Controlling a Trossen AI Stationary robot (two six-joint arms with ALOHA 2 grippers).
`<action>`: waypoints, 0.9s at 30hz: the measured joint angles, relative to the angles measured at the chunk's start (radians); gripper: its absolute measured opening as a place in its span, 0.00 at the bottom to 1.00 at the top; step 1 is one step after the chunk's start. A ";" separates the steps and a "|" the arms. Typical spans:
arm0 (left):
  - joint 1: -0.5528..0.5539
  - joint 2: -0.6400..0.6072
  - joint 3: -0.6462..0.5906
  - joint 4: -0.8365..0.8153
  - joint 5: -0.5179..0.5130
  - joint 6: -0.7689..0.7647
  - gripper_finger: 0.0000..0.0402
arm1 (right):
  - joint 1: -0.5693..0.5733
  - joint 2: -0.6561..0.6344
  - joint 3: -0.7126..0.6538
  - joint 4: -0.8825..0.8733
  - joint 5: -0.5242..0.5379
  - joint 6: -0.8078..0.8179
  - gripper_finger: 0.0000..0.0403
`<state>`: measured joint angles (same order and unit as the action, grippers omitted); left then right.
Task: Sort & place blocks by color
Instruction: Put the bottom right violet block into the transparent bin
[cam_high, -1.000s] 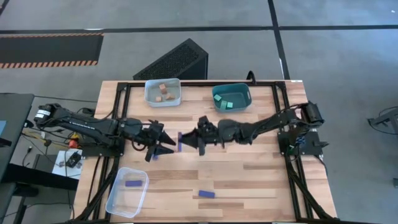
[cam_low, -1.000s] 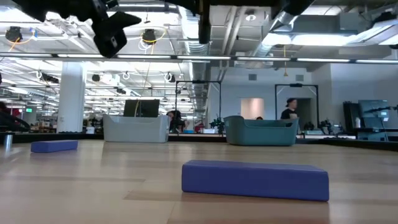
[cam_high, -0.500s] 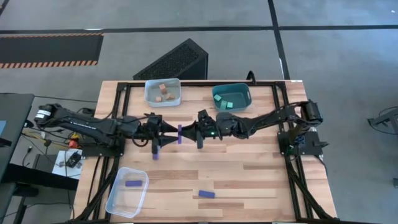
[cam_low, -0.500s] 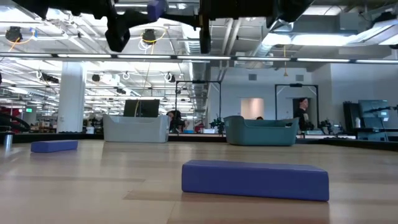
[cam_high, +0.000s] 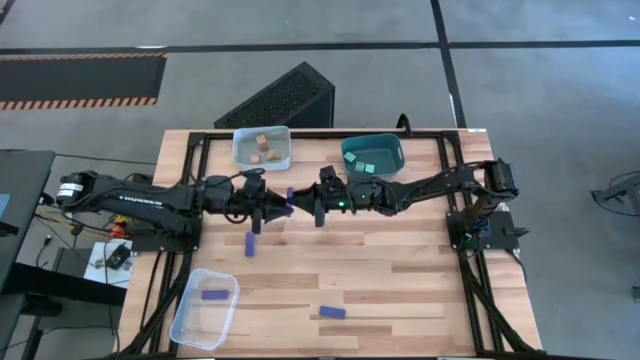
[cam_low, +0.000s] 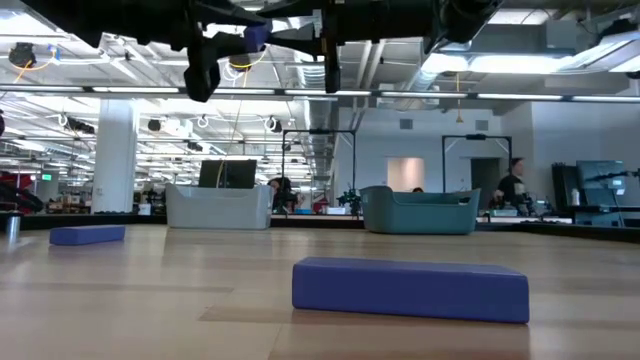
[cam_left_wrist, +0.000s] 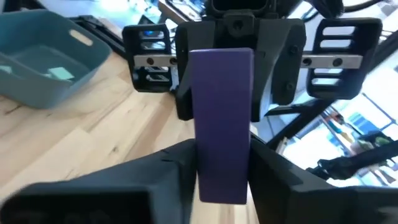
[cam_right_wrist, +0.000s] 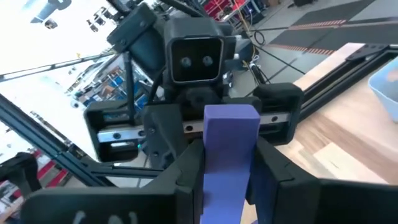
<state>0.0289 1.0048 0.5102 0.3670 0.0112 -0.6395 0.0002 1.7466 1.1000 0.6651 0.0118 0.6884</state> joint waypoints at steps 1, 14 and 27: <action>0.007 -0.003 0.000 0.000 0.017 0.006 0.20 | 0.000 -0.001 0.000 0.000 -0.002 -0.004 0.25; -0.074 -0.143 0.124 -0.822 0.207 0.228 0.18 | -0.064 0.000 0.000 0.000 -0.017 -0.030 0.60; -0.697 -0.174 0.156 -1.313 0.347 -0.073 0.21 | -0.042 0.015 0.001 -0.183 -0.001 -0.036 0.56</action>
<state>-0.6683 0.8305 0.6660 -0.9455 0.3584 -0.7126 -0.0418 1.7613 1.1013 0.4817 0.0104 0.6529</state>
